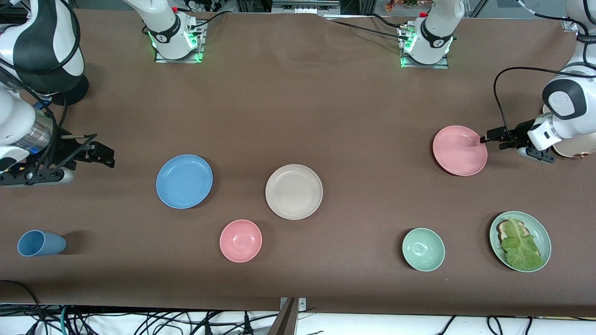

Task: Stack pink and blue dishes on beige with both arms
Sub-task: 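Grasp the pink plate rim with the left gripper while the right gripper reaches blue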

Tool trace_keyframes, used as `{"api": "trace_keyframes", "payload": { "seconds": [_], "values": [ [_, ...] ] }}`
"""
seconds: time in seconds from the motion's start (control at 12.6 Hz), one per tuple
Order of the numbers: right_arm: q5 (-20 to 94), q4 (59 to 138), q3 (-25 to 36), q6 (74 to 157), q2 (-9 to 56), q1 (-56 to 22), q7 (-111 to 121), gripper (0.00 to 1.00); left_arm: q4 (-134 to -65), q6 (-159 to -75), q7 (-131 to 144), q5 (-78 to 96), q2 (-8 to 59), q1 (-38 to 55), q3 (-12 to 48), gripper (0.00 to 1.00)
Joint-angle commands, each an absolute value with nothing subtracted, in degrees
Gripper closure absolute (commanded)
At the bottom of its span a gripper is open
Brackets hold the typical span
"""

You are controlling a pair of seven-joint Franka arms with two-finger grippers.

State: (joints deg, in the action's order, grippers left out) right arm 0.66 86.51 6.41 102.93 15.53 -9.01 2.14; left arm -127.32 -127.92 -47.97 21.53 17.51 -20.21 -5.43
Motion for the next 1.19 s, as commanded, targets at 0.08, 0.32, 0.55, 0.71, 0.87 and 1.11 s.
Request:
{"api": "trace_keyframes", "payload": {
  "seconds": [0.08,0.32,0.55,0.71,0.87,1.11],
  "values": [
    [1.49,85.52,6.06,102.83,17.58,-8.62,2.55,0.00,-126.74,-130.69,-55.71,27.76,20.73,-20.65,-5.45,0.01],
    [0.88,85.43,5.80,102.92,20.99,-9.93,1.85,0.00,-126.65,-131.74,-56.07,29.00,22.06,-20.65,-5.45,0.02],
    [1.49,85.60,5.80,104.94,23.29,-10.28,1.67,0.00,-126.56,-131.84,-56.87,30.14,22.76,-20.65,-5.45,0.05],
    [1.76,85.87,5.71,106.34,24.69,-10.11,1.93,0.00,-126.56,-131.92,-56.87,30.32,22.94,-20.65,-5.36,0.38],
    [1.85,88.57,5.71,109.75,26.45,-10.19,1.93,0.00,-126.39,-132.36,-56.87,30.41,23.29,-20.65,-5.45,0.76],
    [2.63,97.97,5.01,122.40,26.28,-10.28,1.93,0.00,-126.30,-132.63,-56.87,30.41,23.91,-20.65,-5.45,0.97]
  ]
}}
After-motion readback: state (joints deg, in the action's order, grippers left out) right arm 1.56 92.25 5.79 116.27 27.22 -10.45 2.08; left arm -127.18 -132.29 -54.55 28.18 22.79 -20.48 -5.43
